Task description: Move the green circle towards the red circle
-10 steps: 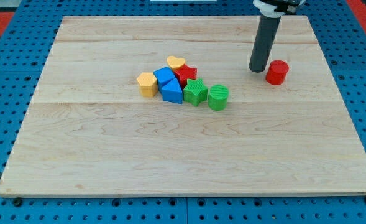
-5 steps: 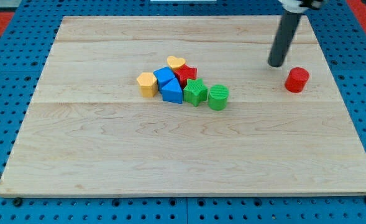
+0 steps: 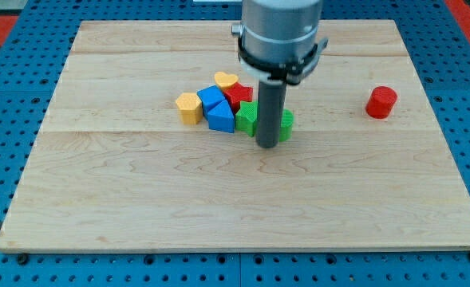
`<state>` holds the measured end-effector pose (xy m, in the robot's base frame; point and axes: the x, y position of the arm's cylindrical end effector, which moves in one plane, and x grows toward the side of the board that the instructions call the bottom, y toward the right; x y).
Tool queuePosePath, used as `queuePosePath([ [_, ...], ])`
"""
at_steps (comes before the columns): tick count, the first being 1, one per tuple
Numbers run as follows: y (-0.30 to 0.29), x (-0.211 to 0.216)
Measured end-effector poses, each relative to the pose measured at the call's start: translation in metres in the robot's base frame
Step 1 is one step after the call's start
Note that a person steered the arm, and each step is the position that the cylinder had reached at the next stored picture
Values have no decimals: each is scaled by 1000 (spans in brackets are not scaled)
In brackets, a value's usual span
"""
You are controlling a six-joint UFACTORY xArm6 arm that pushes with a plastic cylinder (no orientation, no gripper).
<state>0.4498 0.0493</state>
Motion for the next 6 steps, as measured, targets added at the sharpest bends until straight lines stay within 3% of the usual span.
queuePosePath([
  [1, 51, -27],
  [3, -11, -50],
  [5, 85, -66],
  [6, 86, -66],
])
